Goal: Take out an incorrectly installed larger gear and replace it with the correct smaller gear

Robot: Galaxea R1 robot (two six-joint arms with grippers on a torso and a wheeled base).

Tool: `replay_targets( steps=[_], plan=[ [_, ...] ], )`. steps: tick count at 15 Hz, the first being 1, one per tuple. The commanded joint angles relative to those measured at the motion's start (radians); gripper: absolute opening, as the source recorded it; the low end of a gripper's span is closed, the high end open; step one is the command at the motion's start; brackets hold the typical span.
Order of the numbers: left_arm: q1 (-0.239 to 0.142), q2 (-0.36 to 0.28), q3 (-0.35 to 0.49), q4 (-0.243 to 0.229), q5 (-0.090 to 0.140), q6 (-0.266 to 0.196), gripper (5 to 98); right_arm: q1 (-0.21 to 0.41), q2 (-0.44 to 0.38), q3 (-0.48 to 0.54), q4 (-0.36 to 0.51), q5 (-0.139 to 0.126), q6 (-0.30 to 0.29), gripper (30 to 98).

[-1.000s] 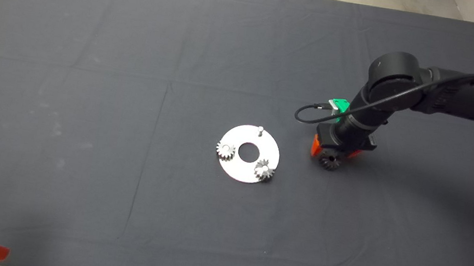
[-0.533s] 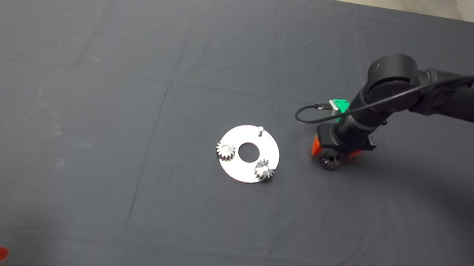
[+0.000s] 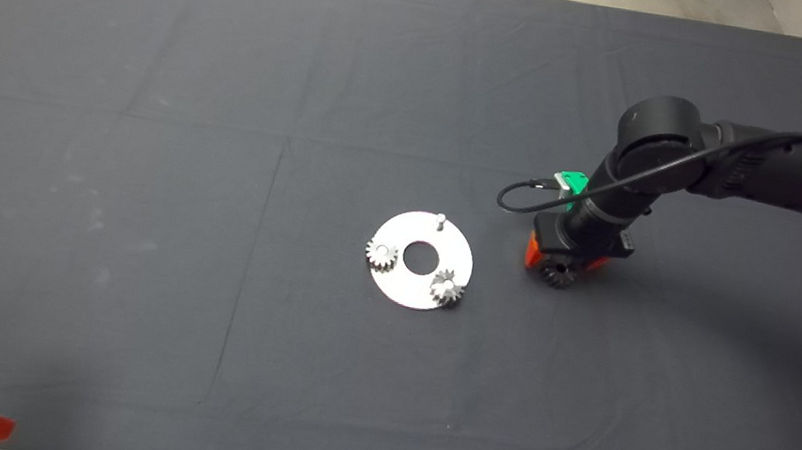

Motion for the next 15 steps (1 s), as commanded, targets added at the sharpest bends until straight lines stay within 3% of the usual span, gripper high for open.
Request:
replay_targets(
  steps=[1, 4, 9, 15],
  plan=[
    [0.002, -0.007, 0.009, 0.003, 0.005, -0.003, 59.7, 0.015, 0.001, 0.007, -0.026, -0.111, 0.006, 71.4],
    [0.002, -0.006, 0.009, 0.003, 0.005, -0.003, 59.7, 0.016, 0.006, 0.007, -0.024, -0.111, 0.006, 70.2],
    [0.002, -0.002, 0.003, 0.001, 0.004, 0.000, 59.7, 0.019, 0.007, 0.010, -0.007, -0.111, 0.006, 60.4],
    [0.002, 0.002, 0.003, 0.001, 0.004, 0.001, 59.7, 0.022, 0.012, 0.065, 0.020, -0.111, 0.043, 60.4]
  ],
)
